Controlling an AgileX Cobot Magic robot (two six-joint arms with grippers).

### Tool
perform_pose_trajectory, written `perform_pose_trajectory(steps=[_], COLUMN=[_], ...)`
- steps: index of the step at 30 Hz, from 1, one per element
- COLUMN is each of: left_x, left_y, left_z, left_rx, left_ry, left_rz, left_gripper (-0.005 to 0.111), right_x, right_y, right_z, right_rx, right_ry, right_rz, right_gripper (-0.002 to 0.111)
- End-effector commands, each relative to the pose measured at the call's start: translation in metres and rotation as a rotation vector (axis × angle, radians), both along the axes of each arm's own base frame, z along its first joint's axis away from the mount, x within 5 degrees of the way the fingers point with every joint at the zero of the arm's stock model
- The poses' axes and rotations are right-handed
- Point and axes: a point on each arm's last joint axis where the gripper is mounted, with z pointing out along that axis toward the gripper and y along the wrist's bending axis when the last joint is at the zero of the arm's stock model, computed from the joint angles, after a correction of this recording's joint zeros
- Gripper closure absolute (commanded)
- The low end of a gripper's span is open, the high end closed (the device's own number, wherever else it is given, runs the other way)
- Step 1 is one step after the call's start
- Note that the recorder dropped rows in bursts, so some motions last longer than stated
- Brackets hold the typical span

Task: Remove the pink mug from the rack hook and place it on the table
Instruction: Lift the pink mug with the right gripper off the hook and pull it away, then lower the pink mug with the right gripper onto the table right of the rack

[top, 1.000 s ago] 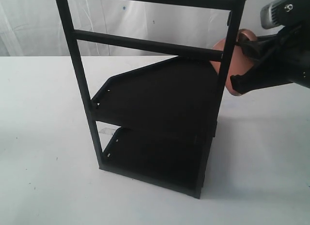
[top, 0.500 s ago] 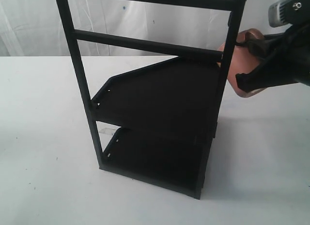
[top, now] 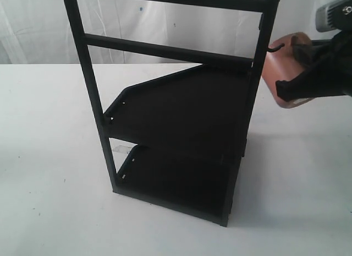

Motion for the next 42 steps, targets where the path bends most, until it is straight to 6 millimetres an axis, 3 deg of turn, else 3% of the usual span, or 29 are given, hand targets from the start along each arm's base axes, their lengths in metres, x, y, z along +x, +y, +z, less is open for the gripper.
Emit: perform_pose_trajectory(steps=[1,7,9,13,16,19,20,23,27,35,42], left_x=[0.0,0.0,0.0,0.0,0.0,0.0,0.0,0.0,0.0,0.0,0.0], left_y=[0.0,0.0,0.0,0.0,0.0,0.0,0.0,0.0,0.0,0.0,0.0], left_z=[-0.001,-0.001,-0.001,-0.001,-0.001,-0.001,-0.001,-0.001,-0.001,-0.001,-0.001], left_rx=[-0.013,-0.013,-0.013,-0.013,-0.013,-0.013,-0.013,-0.013,-0.014,-0.014,-0.014], left_ry=[0.002,0.002,0.002,0.002,0.002,0.002,0.002,0.002,0.002,0.002,0.002], left_rz=[0.001,0.001,0.001,0.001,0.001,0.001,0.001,0.001,0.002,0.002,0.002], left_gripper=[0.107,0.107,0.107,0.107,0.107,0.107,0.107,0.107,0.107,0.107,0.107], right_x=[0.004,0.013,0.016,0.027,0.057,0.074,0.082,0.102,0.126,0.155,0.164], right_y=[-0.018,-0.039,-0.044,-0.037,-0.028,-0.027,-0.025,-0.021,-0.03,-0.048,-0.052], right_z=[0.007,0.012,0.007,-0.014,-0.054,-0.083,-0.104,-0.14,-0.173,-0.188,-0.207], right_rx=[0.04,0.035,0.025,0.07,0.2,0.14,0.114,0.083,0.053,0.104,0.091], right_ry=[-0.063,-0.221,-0.315,-0.381,-0.343,-0.414,-0.352,-0.258,-0.195,-0.208,-0.176], right_rz=[-0.118,-0.303,-0.362,-0.316,-0.293,-0.325,-0.327,-0.328,-0.365,-0.379,-0.384], right_gripper=[0.106,0.106,0.106,0.106,0.107,0.108,0.108,0.108,0.108,0.108,0.108])
